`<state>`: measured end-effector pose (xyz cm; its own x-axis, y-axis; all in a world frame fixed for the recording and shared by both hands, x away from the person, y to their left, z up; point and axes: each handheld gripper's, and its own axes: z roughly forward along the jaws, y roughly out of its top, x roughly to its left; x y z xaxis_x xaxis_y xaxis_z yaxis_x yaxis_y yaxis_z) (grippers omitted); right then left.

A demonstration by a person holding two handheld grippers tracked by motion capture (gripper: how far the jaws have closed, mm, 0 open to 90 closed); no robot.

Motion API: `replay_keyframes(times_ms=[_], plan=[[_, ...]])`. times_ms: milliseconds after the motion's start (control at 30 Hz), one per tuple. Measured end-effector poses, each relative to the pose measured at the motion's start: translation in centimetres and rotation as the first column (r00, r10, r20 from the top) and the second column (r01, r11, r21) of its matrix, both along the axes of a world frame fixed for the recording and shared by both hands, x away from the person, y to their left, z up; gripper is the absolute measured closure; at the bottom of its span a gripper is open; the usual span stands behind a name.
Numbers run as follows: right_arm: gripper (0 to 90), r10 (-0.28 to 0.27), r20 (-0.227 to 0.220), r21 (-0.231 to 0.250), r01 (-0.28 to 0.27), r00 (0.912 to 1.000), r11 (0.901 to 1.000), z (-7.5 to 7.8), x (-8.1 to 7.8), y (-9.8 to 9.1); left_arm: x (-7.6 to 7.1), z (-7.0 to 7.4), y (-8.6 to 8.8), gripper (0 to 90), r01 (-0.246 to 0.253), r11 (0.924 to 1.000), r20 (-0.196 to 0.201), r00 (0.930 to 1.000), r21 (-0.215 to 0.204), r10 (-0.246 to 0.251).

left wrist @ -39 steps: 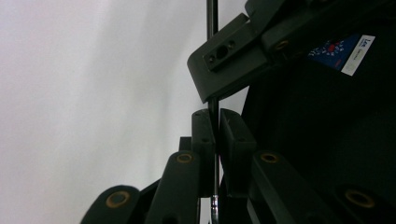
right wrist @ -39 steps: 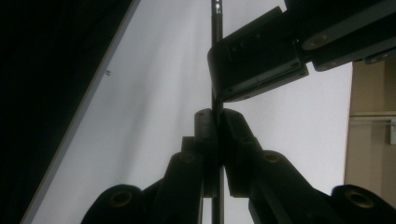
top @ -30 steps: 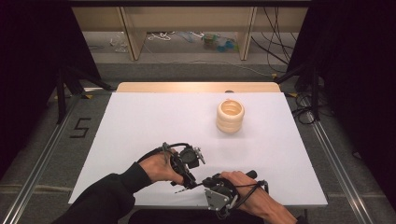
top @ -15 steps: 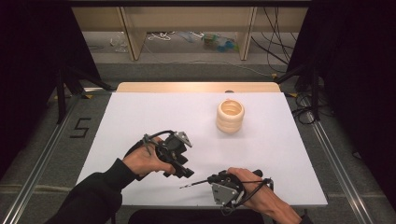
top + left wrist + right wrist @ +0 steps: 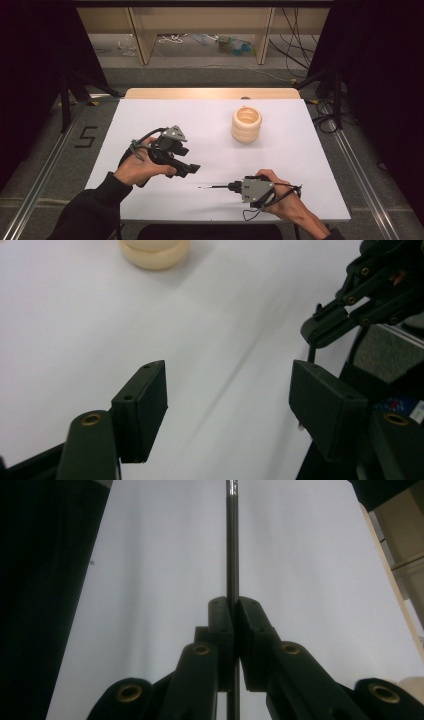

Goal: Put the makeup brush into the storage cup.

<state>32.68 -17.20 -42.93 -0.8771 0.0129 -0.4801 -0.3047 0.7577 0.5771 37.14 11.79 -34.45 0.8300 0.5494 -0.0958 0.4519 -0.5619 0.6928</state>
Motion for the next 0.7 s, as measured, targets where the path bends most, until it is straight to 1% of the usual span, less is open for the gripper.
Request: replay_keyframes(times_ms=[33, 67, 100, 133, 167, 233, 300, 333, 400, 433, 467, 533, 567, 600, 633, 700], plan=[[85.9, -0.005, -0.014, 0.023, 0.005, 0.9999, 0.9997, 0.1, 0.2, -0.3, 0.0, 0.1, 0.2, 31.8, -0.017, 0.9996, 0.011, 0.9998, -0.024, 0.017], [85.8, -0.012, -0.022, 0.045, 0.013, 0.9997, 0.9989, 0.2, 0.4, -0.6, -0.1, 0.2, 0.4, 31.7, -0.026, 0.9991, 0.022, 0.9994, -0.034, 0.027], [85.8, -0.024, -0.062, 0.083, 0.029, 0.9978, 0.9962, 0.2, 0.4, -0.9, -0.1, 0.3, 0.7, 31.4, -0.039, 0.9982, 0.032, 0.9987, -0.046, 0.040], [85.8, -0.035, -0.067, 0.094, 0.041, 0.9971, 0.9947, 0.2, 0.5, -1.3, -0.1, 0.4, 0.9, 31.3, -0.045, 0.9973, 0.046, 0.9978, -0.057, 0.048], [85.9, -0.044, -0.090, 0.117, 0.055, 0.9950, 0.9916, 0.2, 0.6, -1.6, -0.2, 0.4, 1.1, 31.3, -0.062, 0.9962, 0.054, 0.9964, -0.062, 0.065], [85.9, -0.057, -0.119, 0.151, 0.075, 0.9912, 0.9856, 0.2, 0.8, -2.1, -0.5, 0.5, 1.5, 30.9, -0.077, 0.9940, 0.064, 0.9945, -0.077, 0.082], [85.8, -0.067, -0.143, 0.191, 0.094, 0.9874, 0.9770, 0.3, 1.0, -2.7, -0.7, 0.6, 1.9, 30.5, -0.081, 0.9925, 0.068, 0.9938, -0.092, 0.087], [85.9, -0.067, -0.153, 0.209, 0.099, 0.9860, 0.9729, 0.3, 1.1, -2.9, -0.8, 0.5, 2.0, 30.2, -0.085, 0.9922, 0.072, 0.9932, -0.092, 0.091], [85.8, -0.080, -0.177, 0.246, 0.123, 0.9809, 0.9614, 0.5, 1.2, -3.3, -1.0, 0.2, 2.1, 29.3, -0.087, 0.9927, 0.081, 0.9923, -0.084, 0.094], [85.9, -0.083, -0.188, 0.272, 0.133, 0.9787, 0.9530, 0.6, 1.3, -3.5, -1.1, 0.0, 2.0, 29.1, -0.092, 0.9916, 0.076, 0.9922, -0.091, 0.099], [85.9, -0.082, -0.198, 0.295, 0.139, 0.9768, 0.9454, 0.7, 1.4, -3.7, -1.2, -0.2, 2.1, 28.9, -0.095, 0.9921, 0.077, 0.9919, -0.083, 0.101], [85.8, -0.085, -0.215, 0.332, 0.155, 0.9730, 0.9304, 0.9, 1.5, -3.9, -1.3, -0.7, 2.0, 28.7, -0.090, 0.9920, 0.075, 0.9925, -0.089, 0.096], [85.9, -0.088, -0.228, 0.345, 0.164, 0.9698, 0.9240, 1.0, 1.5, -4.0, -1.5, -1.0, 2.0, 28.7, -0.097, 0.9913, 0.074, 0.9919, -0.090, 0.104], [85.9, -0.090, -0.229, 0.365, 0.171, 0.9692, 0.9152, 1.0, 1.6, -4.1, -1.5, -1.2, 2.0, 28.7, -0.088, 0.9917, 0.078, 0.9924, -0.094, 0.095], [85.8, -0.090, -0.240, 0.380, 0.179, 0.9665, 0.9074, 1.1, 1.7, -4.2, -1.7, -1.5, 1.9, 28.7, -0.097, 0.9905, 0.074, 0.9918, -0.097, 0.105], [85.8, -0.093, -0.248, 0.404, 0.190, 0.9642, 0.8949, 1.2, 1.7, -4.3, -1.8, -2.0, 1.9, 28.7, -0.096, 0.9904, 0.076, 0.9917, -0.100, 0.104]])
